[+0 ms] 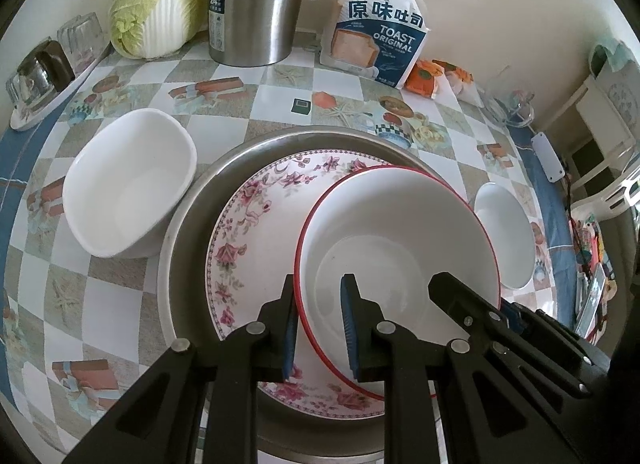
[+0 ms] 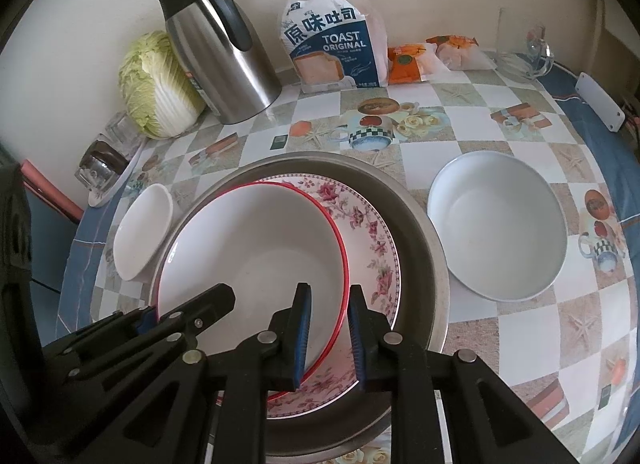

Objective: Organize plates and bowls
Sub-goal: 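Lower the red-rimmed bowl onto the plate in the basin, then open both grippers and withdraw them from the bowl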

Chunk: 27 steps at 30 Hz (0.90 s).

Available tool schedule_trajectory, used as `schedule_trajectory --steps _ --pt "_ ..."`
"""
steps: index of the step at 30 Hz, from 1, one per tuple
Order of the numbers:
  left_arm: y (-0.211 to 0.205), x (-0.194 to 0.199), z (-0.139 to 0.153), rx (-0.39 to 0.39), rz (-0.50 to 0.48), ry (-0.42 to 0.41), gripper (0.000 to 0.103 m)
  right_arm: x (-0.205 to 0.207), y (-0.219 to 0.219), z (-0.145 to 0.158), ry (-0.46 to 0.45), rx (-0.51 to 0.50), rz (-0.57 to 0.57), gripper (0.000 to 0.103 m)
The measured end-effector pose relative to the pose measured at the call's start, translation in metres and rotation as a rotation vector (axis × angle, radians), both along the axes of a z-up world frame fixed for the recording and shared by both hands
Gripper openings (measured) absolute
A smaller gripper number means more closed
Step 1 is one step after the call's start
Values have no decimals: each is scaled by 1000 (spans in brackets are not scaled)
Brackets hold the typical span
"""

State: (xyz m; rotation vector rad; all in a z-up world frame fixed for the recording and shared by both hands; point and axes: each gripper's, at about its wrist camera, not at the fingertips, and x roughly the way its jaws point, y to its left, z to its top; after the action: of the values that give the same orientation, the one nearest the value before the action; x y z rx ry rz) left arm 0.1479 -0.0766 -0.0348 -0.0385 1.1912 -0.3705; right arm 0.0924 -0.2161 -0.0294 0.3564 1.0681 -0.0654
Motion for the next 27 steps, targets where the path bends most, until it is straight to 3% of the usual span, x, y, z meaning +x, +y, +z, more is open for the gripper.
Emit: schedule_trajectory --steps 23,27 --pt "12 8 6 -31 39 6 23 2 1 9 -39 -28 -17 23" --pt "19 7 18 -34 56 -24 32 -1 1 24 -70 -71 -24 23"
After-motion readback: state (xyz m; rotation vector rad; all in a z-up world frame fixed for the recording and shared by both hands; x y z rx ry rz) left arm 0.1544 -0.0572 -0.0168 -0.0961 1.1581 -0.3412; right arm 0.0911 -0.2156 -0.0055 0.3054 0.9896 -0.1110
